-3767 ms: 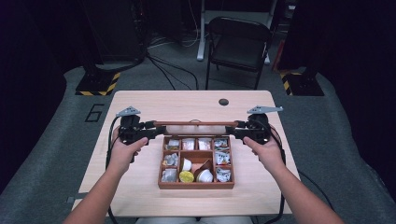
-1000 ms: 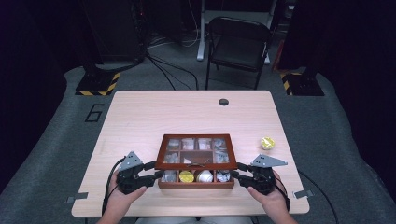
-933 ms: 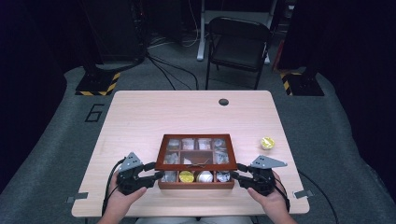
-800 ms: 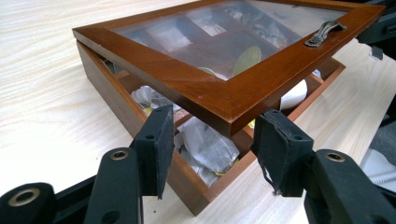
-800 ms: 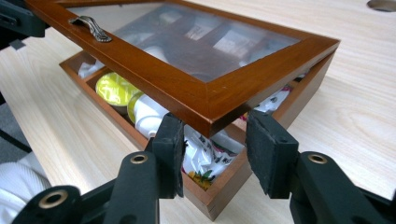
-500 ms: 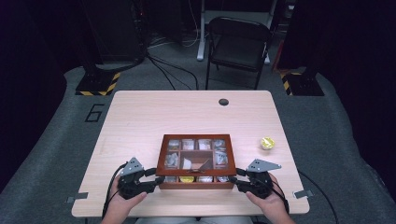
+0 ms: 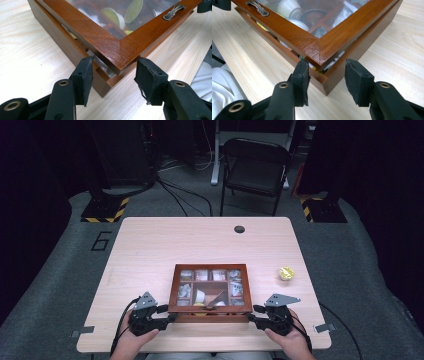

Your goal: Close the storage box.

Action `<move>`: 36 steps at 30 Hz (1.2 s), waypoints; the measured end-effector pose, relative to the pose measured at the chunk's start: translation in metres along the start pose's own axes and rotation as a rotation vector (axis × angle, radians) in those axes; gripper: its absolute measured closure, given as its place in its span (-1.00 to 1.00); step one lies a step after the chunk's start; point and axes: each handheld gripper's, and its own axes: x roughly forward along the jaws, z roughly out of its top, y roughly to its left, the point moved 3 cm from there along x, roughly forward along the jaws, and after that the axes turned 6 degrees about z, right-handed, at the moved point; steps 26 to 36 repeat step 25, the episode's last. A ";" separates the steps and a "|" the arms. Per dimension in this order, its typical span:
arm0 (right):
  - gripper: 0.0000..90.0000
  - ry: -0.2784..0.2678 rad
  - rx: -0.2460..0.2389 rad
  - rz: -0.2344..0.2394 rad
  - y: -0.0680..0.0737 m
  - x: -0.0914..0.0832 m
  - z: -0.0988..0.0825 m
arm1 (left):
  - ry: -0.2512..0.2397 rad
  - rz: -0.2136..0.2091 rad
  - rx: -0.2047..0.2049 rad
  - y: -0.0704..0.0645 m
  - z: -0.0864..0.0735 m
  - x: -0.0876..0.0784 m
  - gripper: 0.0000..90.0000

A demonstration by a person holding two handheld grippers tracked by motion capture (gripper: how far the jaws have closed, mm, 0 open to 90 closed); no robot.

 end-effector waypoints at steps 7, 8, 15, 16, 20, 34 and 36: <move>0.21 0.045 -0.004 -0.008 0.001 0.003 -0.005 | 0.028 -0.013 -0.018 0.000 -0.002 0.004 0.02; 0.21 0.048 -0.009 -0.009 0.000 0.004 -0.005 | 0.027 -0.012 -0.018 0.001 -0.002 0.004 0.02; 0.15 0.021 0.022 0.007 -0.002 -0.003 -0.004 | 0.016 0.008 -0.041 0.005 -0.006 -0.002 0.01; 0.14 0.024 0.031 0.011 -0.002 -0.003 -0.004 | 0.018 0.009 -0.046 0.006 -0.006 -0.003 0.01; 0.07 0.015 0.022 0.018 0.000 -0.005 -0.002 | 0.013 -0.001 -0.047 0.006 -0.006 -0.004 -0.02; -0.10 0.007 -0.005 0.002 0.002 -0.005 -0.002 | 0.018 0.017 -0.014 0.004 -0.007 -0.001 -0.10; -0.10 0.007 -0.005 0.002 0.002 -0.005 -0.002 | 0.018 0.017 -0.014 0.004 -0.007 -0.001 -0.10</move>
